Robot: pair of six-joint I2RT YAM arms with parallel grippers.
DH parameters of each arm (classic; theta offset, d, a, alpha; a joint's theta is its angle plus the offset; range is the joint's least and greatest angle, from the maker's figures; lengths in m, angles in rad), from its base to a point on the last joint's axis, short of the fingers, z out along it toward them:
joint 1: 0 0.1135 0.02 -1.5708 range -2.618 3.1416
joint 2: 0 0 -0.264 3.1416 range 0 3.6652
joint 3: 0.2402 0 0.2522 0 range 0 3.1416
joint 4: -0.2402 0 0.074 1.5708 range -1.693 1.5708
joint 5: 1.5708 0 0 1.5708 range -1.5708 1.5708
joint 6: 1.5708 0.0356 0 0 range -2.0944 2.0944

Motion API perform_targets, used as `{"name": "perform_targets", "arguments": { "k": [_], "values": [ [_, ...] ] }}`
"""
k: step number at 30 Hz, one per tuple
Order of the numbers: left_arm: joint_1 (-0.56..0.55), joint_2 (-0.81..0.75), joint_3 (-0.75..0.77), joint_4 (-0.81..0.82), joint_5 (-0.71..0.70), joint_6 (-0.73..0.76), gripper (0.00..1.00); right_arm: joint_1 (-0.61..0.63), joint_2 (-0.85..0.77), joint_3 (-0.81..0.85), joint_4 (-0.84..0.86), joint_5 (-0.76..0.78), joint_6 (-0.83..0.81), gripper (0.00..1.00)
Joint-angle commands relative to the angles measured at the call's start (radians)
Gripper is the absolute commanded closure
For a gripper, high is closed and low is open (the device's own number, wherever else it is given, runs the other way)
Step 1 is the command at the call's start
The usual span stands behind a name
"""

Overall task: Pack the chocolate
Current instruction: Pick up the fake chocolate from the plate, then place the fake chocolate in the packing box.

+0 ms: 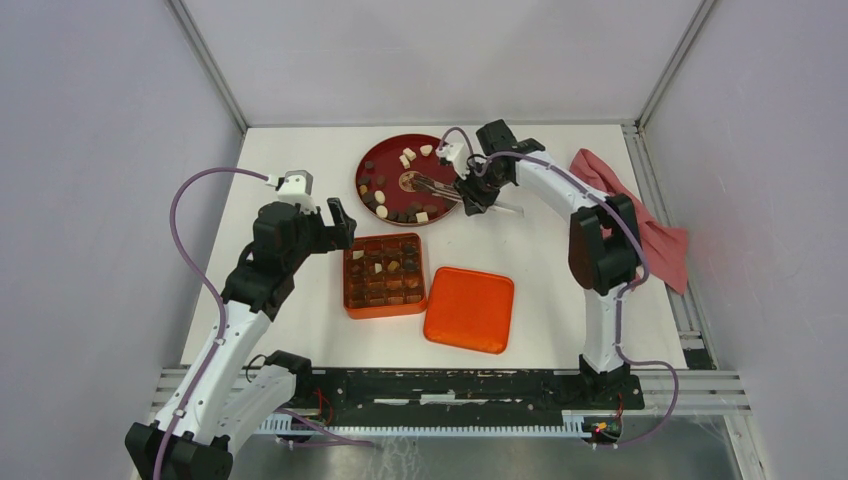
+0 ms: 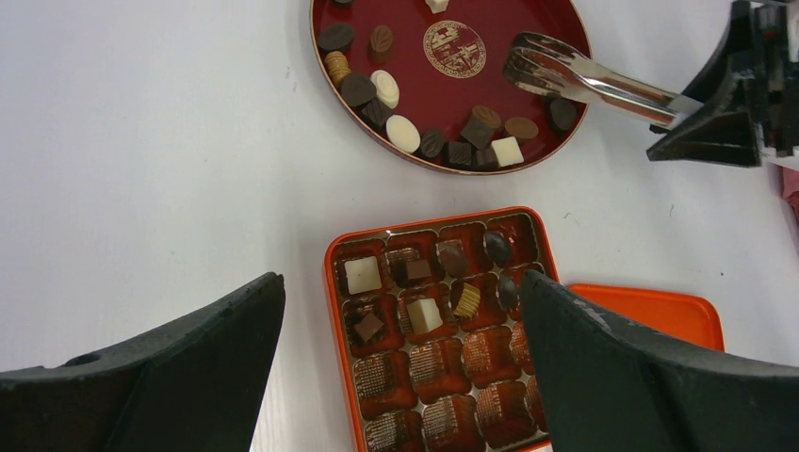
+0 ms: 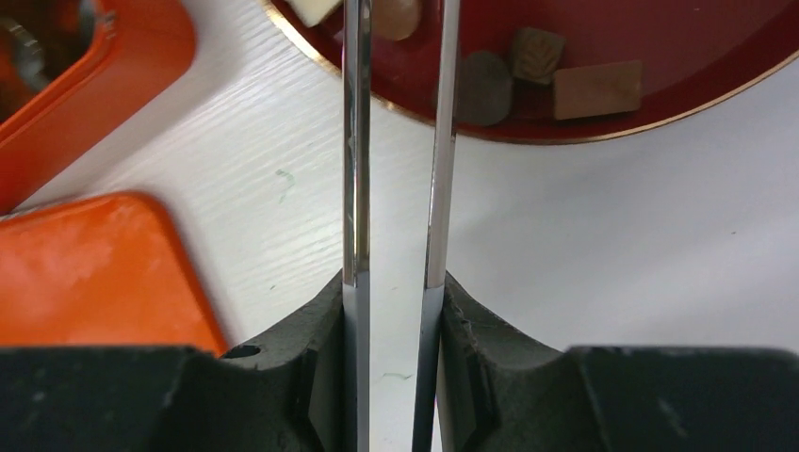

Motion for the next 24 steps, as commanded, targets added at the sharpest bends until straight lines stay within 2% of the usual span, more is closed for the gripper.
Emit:
{"name": "perform_targets", "arguments": {
  "k": [1,6,10,19,24],
  "values": [
    [0.0,-0.003,0.025,0.043,0.009,-0.003,0.01,-0.003,-0.194,-0.111,0.066,-0.169,-0.053,1.0],
    [-0.001,0.004,0.022,0.049,0.022,-0.012,0.01,0.011,-0.371,-0.327,0.081,-0.3,-0.127,1.0],
    [-0.001,0.01,0.017,0.056,0.033,-0.02,0.01,0.051,-0.498,-0.49,0.093,-0.341,-0.182,1.0],
    [0.0,0.03,0.017,0.052,0.02,-0.018,0.01,0.184,-0.649,-0.765,0.17,-0.273,-0.238,1.0],
    [-0.002,0.037,0.019,0.047,0.013,-0.017,0.01,0.192,-0.623,-0.767,0.21,-0.211,-0.191,0.98]
  ]
}}
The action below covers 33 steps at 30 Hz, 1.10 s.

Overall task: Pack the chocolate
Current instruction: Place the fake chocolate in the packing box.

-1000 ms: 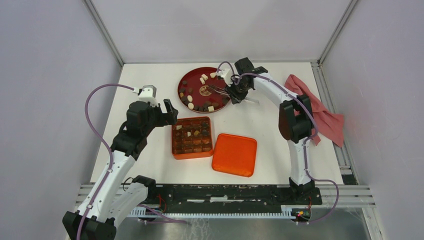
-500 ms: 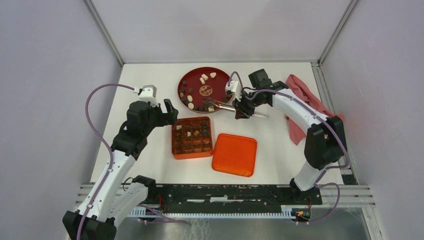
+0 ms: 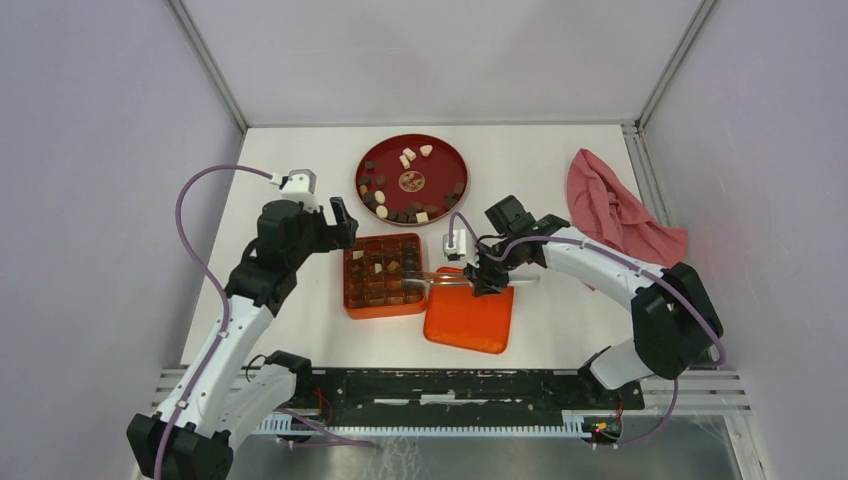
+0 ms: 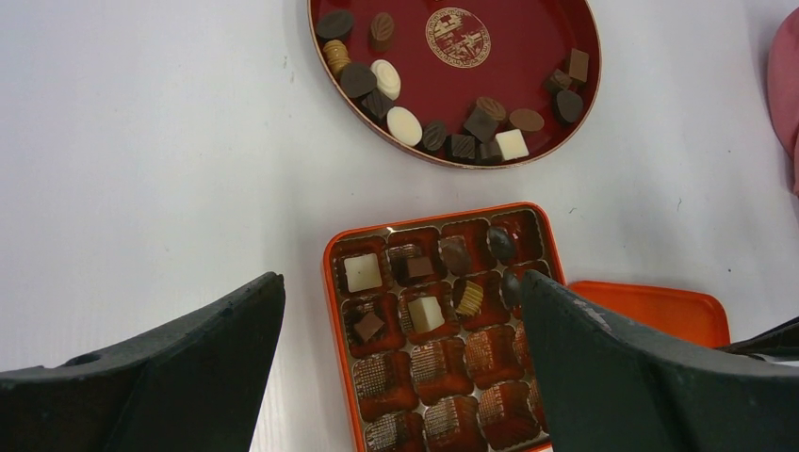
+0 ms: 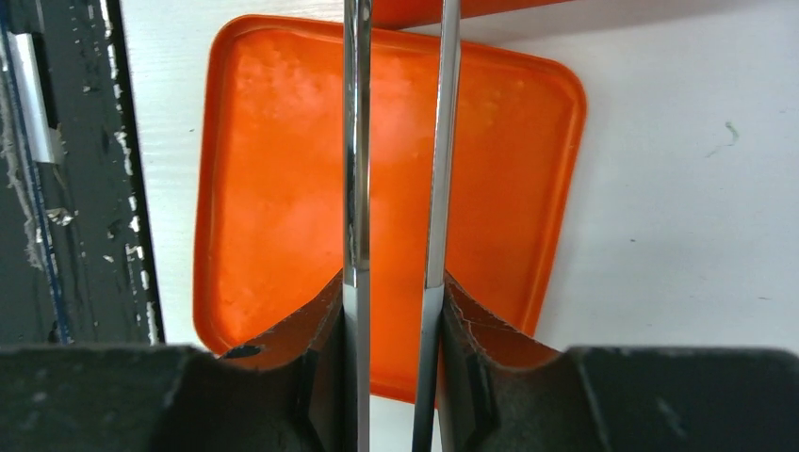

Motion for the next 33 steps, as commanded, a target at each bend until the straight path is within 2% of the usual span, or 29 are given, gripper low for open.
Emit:
{"name": "perform_targets", "arguments": {
  "k": [1,23,33],
  "values": [
    [-0.001,0.003,0.02,0.038,0.003,-0.017,0.01,0.007,-0.003,0.028,0.092,0.037,0.018,0.97],
    [-0.001,-0.004,0.017,0.036,0.004,-0.016,0.01,0.033,0.043,0.021,0.121,0.146,0.057,0.66],
    [-0.001,-0.008,0.017,0.036,0.004,-0.016,0.01,0.035,0.037,0.017,0.113,0.15,0.042,0.62]
  ]
}}
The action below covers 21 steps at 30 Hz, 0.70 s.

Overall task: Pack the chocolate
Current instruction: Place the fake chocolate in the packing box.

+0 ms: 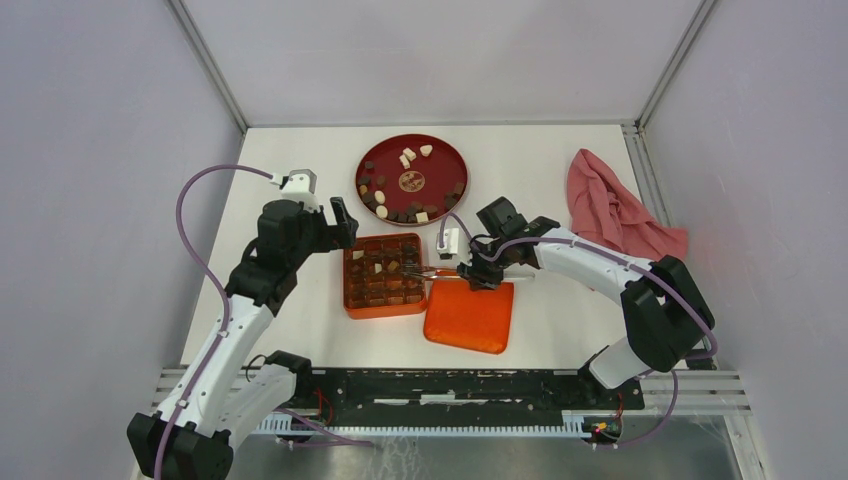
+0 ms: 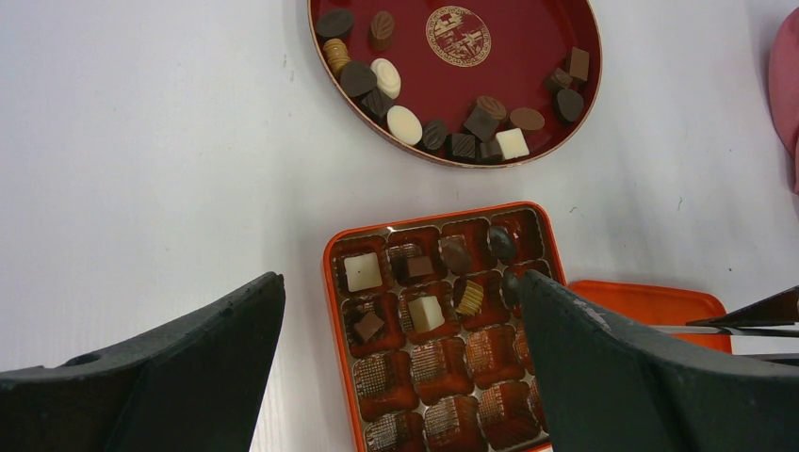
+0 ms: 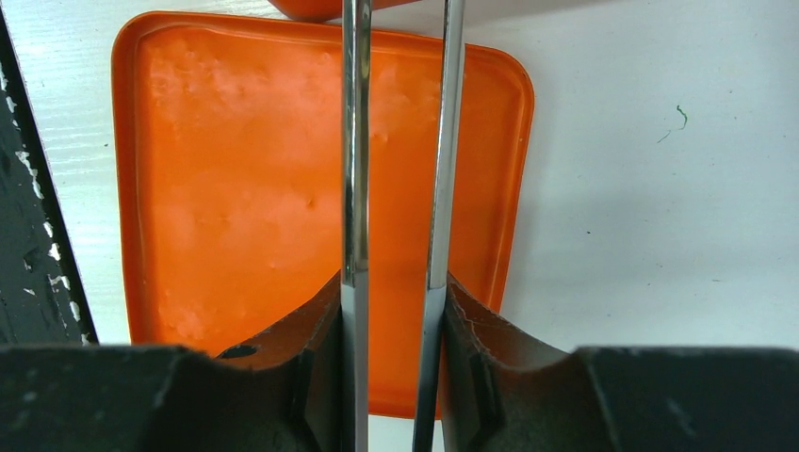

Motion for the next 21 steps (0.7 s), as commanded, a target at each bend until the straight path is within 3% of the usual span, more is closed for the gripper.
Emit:
{"name": "perform_targets", "arguments": {
  "k": [1,11,21],
  "values": [
    [-0.001,-0.011,0.017,0.037,0.004,-0.016,0.01,0.004,-0.014,0.015,0.018,0.007,-0.006,0.61],
    [-0.001,-0.01,0.017,0.037,0.006,-0.016,0.01,0.004,-0.033,0.015,0.015,-0.007,-0.008,0.59],
    [-0.001,-0.009,0.016,0.038,0.004,-0.016,0.01,-0.063,-0.062,0.06,-0.022,-0.173,0.012,0.61]
  ]
}}
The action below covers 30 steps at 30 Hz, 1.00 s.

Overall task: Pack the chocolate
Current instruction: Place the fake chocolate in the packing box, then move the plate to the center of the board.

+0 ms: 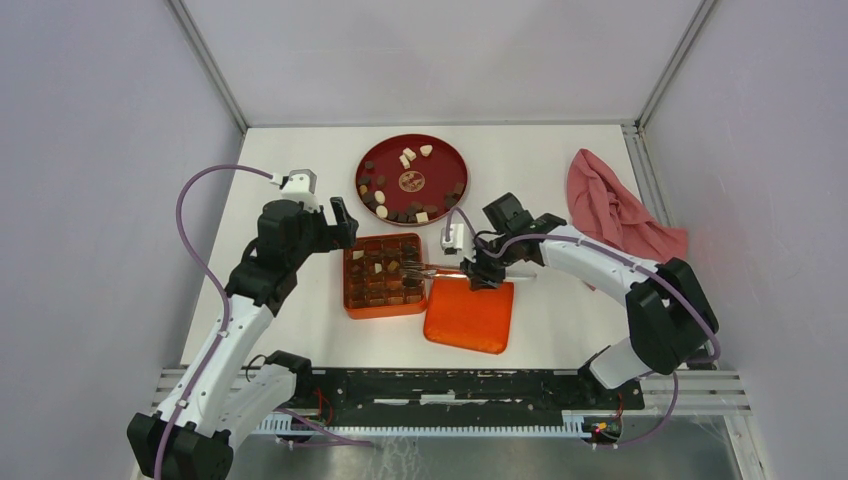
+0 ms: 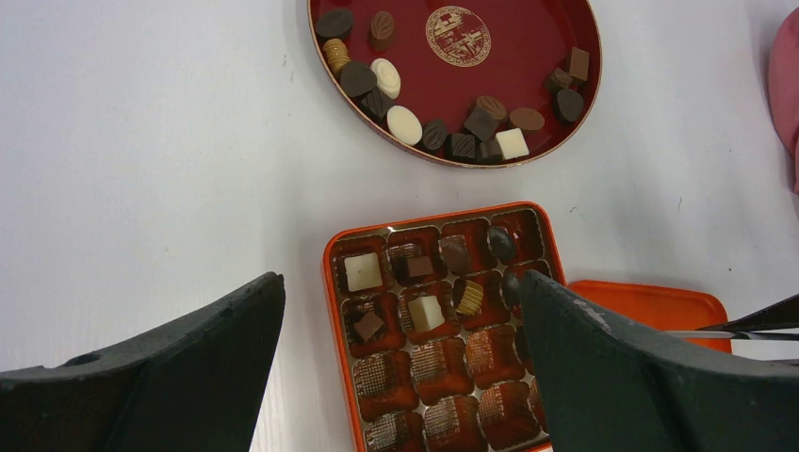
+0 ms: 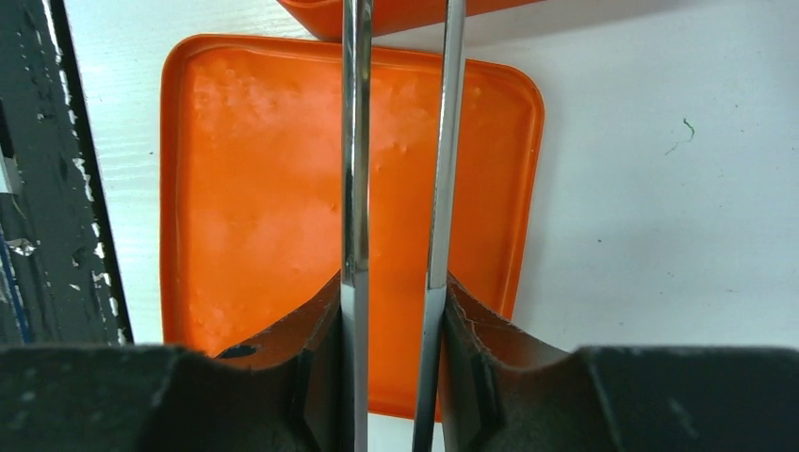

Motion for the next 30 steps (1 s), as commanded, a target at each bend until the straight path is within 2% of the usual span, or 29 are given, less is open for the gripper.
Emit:
{"name": "perform_targets", "arguments": {
  "k": [1,8,13,19,25,30],
  "values": [
    [-0.001,-0.009,0.016,0.038,0.005,-0.017,0.01,-0.05,-0.05,0.06,-0.006,-0.112,0.016,0.62],
    [0.0,-0.009,0.007,0.058,0.009,-0.036,0.02,-0.145,-0.066,0.094,0.045,-0.081,0.09,0.62],
    [0.0,0.053,0.017,0.1,0.012,-0.14,0.06,-0.203,-0.062,0.132,0.079,-0.065,0.155,0.62],
    [0.042,0.242,0.102,0.15,0.114,-0.266,0.15,-0.253,0.005,0.249,0.058,-0.081,0.196,0.62],
    [0.102,0.462,0.21,0.215,0.096,-0.293,0.18,-0.279,0.047,0.306,0.074,-0.067,0.233,0.62],
    [0.175,0.774,0.462,0.138,0.122,-0.224,0.35,-0.301,0.02,0.26,0.098,-0.086,0.25,0.62]
  ]
}}
